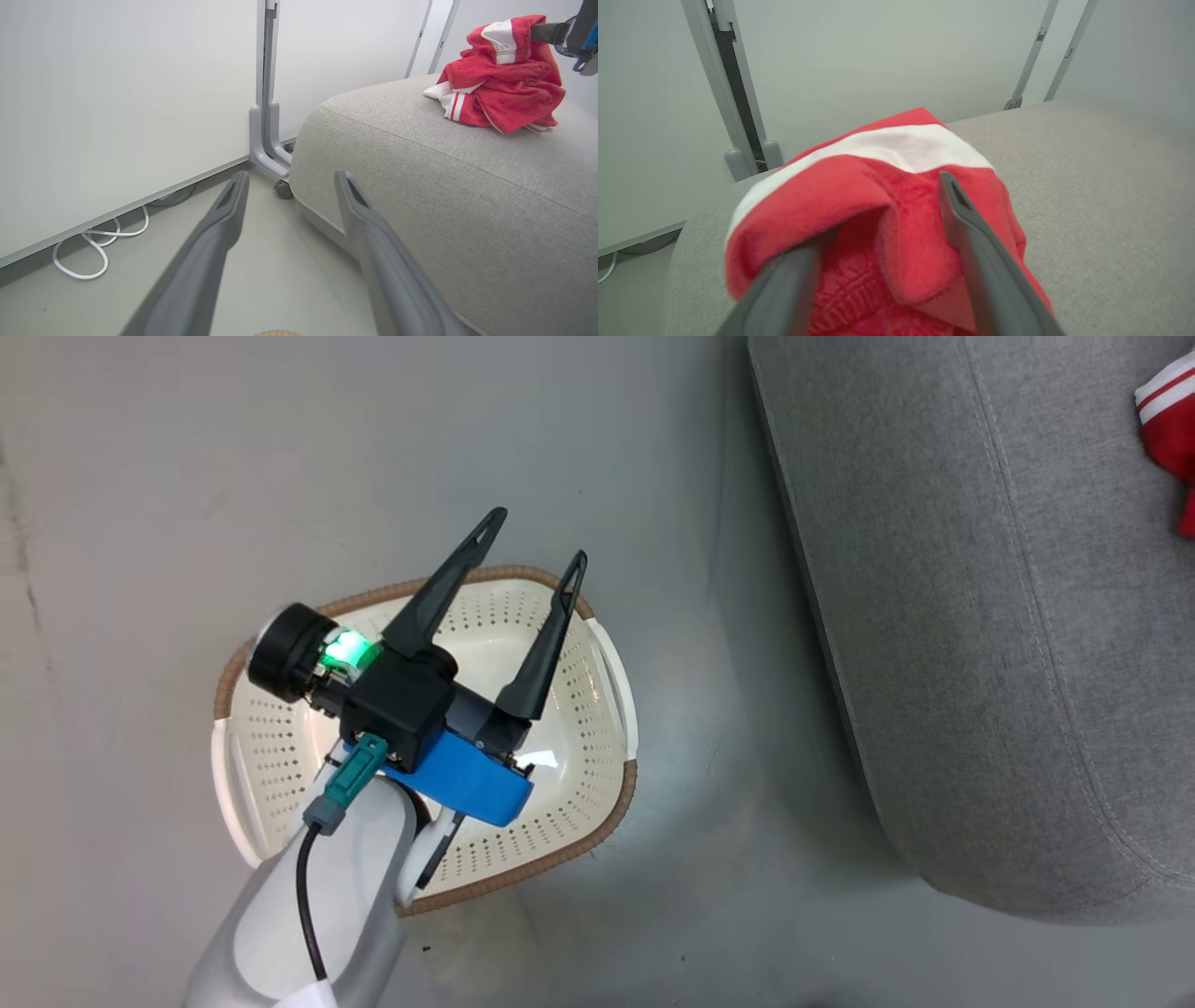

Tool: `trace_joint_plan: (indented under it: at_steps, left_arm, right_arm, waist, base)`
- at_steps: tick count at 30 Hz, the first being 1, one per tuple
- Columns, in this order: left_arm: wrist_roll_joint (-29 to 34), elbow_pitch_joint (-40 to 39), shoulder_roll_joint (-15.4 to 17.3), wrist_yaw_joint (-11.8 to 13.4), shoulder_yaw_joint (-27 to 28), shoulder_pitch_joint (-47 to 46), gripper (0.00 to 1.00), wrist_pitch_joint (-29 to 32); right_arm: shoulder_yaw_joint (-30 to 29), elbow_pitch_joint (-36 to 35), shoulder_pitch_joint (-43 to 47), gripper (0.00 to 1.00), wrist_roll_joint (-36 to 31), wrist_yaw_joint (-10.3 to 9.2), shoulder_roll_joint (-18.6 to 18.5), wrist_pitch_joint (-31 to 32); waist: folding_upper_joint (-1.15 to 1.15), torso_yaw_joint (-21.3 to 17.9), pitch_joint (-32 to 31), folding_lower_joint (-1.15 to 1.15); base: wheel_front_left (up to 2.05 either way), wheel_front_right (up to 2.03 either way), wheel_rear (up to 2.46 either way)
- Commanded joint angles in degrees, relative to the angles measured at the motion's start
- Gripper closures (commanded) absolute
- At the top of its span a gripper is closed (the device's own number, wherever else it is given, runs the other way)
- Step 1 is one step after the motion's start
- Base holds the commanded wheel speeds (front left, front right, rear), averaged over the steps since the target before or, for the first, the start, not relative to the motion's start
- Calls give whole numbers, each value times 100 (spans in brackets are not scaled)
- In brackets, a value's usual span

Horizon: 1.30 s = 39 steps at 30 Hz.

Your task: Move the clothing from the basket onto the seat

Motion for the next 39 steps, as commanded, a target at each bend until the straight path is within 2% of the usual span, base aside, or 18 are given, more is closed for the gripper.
trace_joint_plan:
  at_steps: [1, 9, 20, 27, 34, 39]
  left_arm:
    - [-27, 20, -47, -6, 12, 82, 0, -16]
    - [-258, 275, -353, -6, 139, 568, 0, -16]
    - [-541, 655, -564, -6, 509, 1601, 0, -15]
    - [-675, 861, -620, -6, 678, 1984, 0, -15]
    - [-630, 985, -623, -6, 1025, 2278, 0, -15]
    - [-661, 1044, -566, -6, 1184, 2369, 0, -15]
  right_arm:
    - [61, -53, 140, 0, 74, 1, -46, -33]
    - [596, -390, 994, 0, 40, 1, 4, -47]
    - [900, -1645, 2567, 0, 102, 1, 302, 250]
    - [593, -2843, 3777, 0, -44, 2, 700, 649]
    - [267, -4111, 4894, 0, -326, 2, 1352, 1078]
    - [154, -4654, 5462, 0, -645, 2, 1867, 1157]
  waist:
    - [0, 92, -208, 0]
    - [0, 342, -1255, 0]
    - [0, 709, -2674, 0]
    - [0, 1070, -3289, 0]
    - [0, 1454, -3666, 0]
    - [0, 1697, -3807, 0]
  base:
    - [0, 0, 0]
    - [0, 0, 0]
    - [0, 0, 0]
    - [0, 0, 0]
    - [0, 0, 0]
    - [0, 0, 0]
